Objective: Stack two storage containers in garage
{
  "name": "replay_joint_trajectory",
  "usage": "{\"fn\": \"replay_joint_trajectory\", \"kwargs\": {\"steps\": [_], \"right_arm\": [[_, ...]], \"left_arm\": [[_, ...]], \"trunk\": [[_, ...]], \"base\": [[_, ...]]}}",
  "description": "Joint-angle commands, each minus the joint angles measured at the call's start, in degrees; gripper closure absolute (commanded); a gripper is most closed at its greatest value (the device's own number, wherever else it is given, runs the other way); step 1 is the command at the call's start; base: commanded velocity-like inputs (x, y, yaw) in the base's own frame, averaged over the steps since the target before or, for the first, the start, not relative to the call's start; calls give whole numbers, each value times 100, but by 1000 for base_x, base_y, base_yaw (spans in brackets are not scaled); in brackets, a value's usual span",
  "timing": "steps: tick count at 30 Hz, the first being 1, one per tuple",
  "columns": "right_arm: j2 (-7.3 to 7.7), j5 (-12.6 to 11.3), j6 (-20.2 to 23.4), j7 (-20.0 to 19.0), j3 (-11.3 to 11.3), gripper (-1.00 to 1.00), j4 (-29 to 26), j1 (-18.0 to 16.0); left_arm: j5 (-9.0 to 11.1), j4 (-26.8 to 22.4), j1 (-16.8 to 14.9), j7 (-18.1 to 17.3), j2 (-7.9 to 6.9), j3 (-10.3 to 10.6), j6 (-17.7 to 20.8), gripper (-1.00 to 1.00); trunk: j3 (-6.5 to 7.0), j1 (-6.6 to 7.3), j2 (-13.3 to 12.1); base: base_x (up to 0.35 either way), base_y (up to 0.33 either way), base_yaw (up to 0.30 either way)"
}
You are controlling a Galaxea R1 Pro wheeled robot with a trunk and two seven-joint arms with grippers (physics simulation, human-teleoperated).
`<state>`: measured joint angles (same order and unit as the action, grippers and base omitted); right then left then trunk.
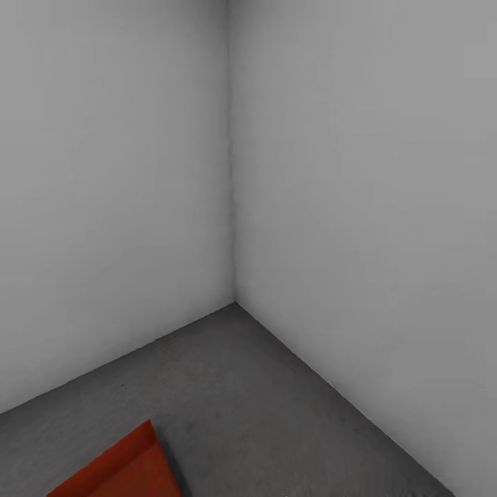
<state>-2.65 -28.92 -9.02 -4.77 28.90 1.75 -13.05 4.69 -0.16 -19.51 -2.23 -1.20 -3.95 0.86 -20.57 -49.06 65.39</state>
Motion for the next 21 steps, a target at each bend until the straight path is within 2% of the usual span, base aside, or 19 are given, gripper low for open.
{"fn": "replay_joint_trajectory", "kwargs": {"steps": [1, 8, 21], "right_arm": [[11, -135, -29, -32, 36, -100, 19, -7], [68, -355, -29, -36, 36, -100, 19, -5], [78, -403, -29, -33, 36, -100, 19, -5]], "left_arm": [[49, -2, 2, -23, -4, -36, 10, -100], [44, -2, 93, -23, -11, -36, 0, -100], [-19, -2, 276, -32, 19, -28, -35, -100]], "trunk": [[-6, 0, 4], [-6, 0, 4], [-6, 0, 4]], "base": [[0, 0, -282], [0, 0, -283], [0, 0, -283]]}}
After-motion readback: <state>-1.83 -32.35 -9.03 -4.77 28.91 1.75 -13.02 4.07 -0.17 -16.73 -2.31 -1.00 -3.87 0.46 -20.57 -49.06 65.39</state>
